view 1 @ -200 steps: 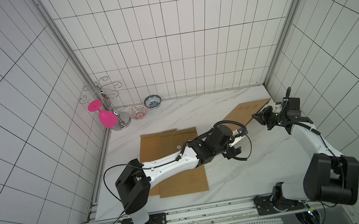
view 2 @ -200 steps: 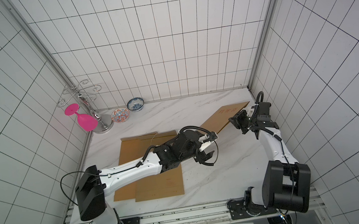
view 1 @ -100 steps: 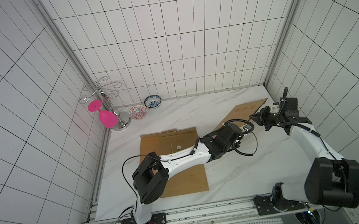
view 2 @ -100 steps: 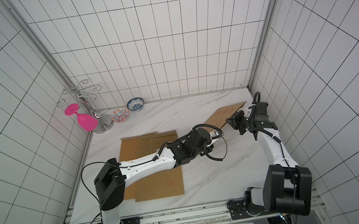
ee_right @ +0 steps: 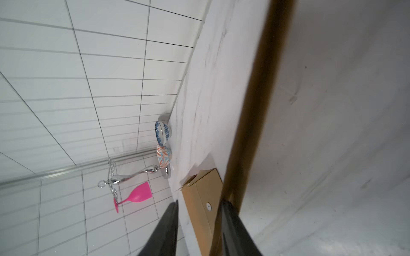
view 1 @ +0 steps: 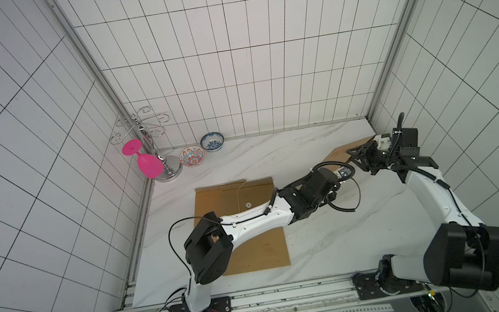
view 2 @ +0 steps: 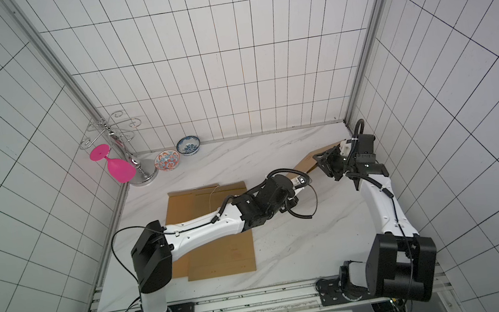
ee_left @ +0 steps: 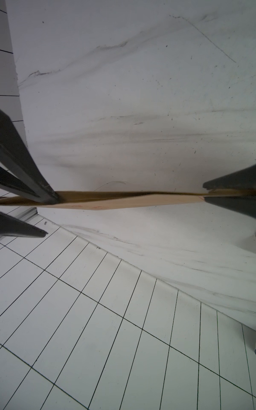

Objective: Open the file bag
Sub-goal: Pick up the file bag from the center of the board.

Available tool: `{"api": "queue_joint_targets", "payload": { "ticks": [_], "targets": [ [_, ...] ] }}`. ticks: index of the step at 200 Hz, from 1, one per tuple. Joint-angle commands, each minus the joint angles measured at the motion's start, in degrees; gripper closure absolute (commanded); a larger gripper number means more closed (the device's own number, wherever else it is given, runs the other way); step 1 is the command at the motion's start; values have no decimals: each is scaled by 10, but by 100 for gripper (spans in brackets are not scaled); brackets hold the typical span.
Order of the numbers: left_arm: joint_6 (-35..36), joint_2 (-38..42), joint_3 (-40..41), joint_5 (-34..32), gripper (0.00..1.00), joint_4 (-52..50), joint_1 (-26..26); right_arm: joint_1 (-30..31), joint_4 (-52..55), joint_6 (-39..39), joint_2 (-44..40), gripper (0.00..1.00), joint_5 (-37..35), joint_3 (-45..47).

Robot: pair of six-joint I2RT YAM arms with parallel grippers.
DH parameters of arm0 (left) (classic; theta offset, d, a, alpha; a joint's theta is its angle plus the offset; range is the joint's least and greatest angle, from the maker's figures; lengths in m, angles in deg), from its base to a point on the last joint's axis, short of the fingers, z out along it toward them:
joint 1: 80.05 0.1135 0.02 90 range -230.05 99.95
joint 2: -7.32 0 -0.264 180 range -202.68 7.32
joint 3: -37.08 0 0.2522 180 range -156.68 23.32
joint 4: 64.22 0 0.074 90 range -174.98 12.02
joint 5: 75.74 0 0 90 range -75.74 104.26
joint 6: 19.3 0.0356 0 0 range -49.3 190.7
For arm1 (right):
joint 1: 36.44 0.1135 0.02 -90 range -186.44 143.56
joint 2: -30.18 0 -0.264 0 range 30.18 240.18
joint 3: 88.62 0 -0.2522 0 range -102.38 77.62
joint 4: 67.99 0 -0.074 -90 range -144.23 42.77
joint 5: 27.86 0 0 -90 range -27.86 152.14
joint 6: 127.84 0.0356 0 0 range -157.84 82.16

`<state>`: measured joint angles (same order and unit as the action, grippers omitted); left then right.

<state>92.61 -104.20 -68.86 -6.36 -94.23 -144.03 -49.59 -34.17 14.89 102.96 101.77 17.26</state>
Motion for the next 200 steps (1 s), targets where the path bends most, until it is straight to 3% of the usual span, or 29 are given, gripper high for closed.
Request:
{"api": "queue_joint_targets", "payload": {
  "ticks": [1,24,40,138,200],
  "targets": [
    [-35,25,-50,23,100,-7,14,-8,41,-59,-38,48,-33,-67],
    [-64,54,-82,41,100,-23,33,-17,38,-97,-72,30,-58,-87],
    [-66,78,-97,37,100,-32,39,-29,19,-106,-91,24,-68,-97],
    [-97,174,-232,26,100,-162,109,-39,-62,-171,-169,12,-69,-155],
    [-169,167,-316,72,100,-303,178,-41,0,-248,-180,10,-125,-198]
  ]
}}
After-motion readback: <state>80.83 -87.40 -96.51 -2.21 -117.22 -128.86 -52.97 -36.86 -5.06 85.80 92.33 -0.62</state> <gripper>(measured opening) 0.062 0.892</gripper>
